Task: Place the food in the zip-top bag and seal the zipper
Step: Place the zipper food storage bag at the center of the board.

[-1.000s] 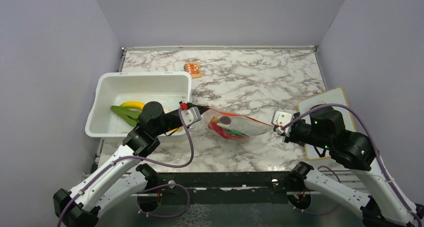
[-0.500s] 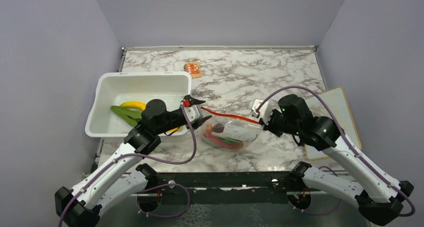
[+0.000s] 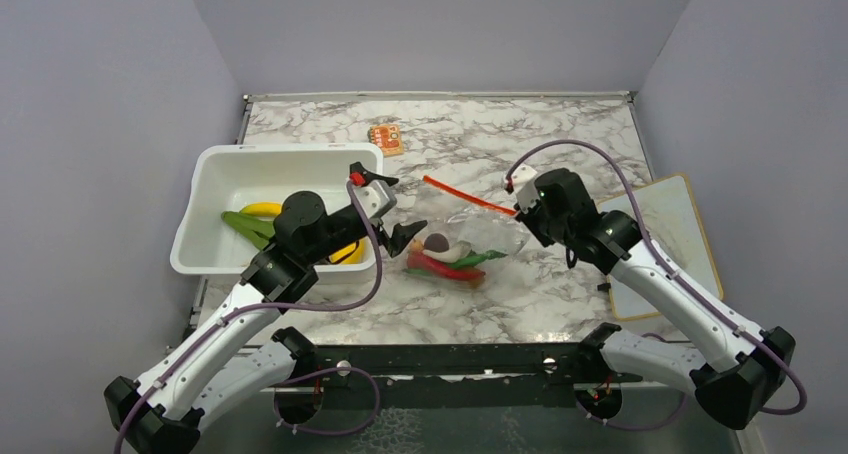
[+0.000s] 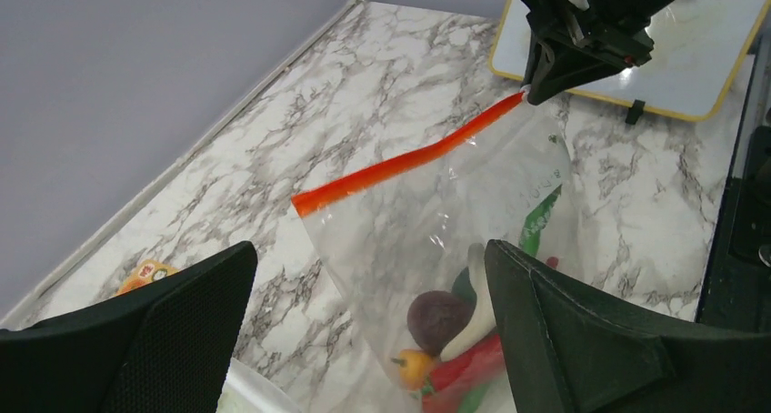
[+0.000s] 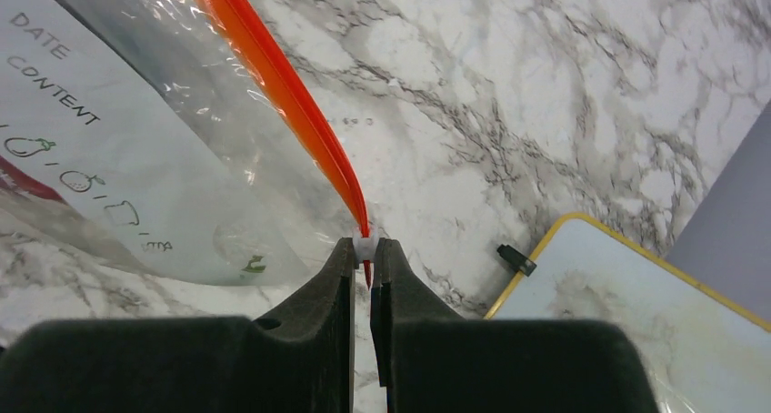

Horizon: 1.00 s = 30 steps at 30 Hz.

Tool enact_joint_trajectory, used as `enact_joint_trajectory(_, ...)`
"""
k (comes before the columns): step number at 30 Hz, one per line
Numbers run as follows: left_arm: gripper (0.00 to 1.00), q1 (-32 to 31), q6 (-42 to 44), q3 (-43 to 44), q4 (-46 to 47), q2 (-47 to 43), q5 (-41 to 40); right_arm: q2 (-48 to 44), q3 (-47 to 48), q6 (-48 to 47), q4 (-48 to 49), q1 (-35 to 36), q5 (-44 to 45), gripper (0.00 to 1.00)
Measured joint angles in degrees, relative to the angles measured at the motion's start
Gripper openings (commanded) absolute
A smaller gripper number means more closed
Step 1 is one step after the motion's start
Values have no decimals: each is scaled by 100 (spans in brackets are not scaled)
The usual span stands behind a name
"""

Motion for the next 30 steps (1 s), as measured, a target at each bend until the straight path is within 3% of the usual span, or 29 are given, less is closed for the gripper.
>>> enact_joint_trajectory(4, 99, 0, -557, 166, -177, 20, -448, 125, -17, 90, 136, -656, 57, 17)
enact_joint_trajectory(6, 99, 0, -852, 293, -341, 90, -682, 199, -15, 177, 197, -846, 68, 32)
enact_joint_trajectory(10, 99, 0, -1327, 509, -660, 299, -1158, 319, -9, 348, 227, -885, -9, 72)
enact_joint_trajectory(15, 99, 0, -1880, 520, -955, 431, -1840, 317, 205, 531, 221, -883, -332, 82)
enact_joint_trajectory(17, 99, 0, -2017, 520, -1010, 450, -2033, 260, 332, 678, 229, -883, -446, 97)
enact_joint_trajectory(30, 99, 0, -2463, 859, -1049, 376, -2328, -229, 1211, 2433, 219, -883, -1036, 100)
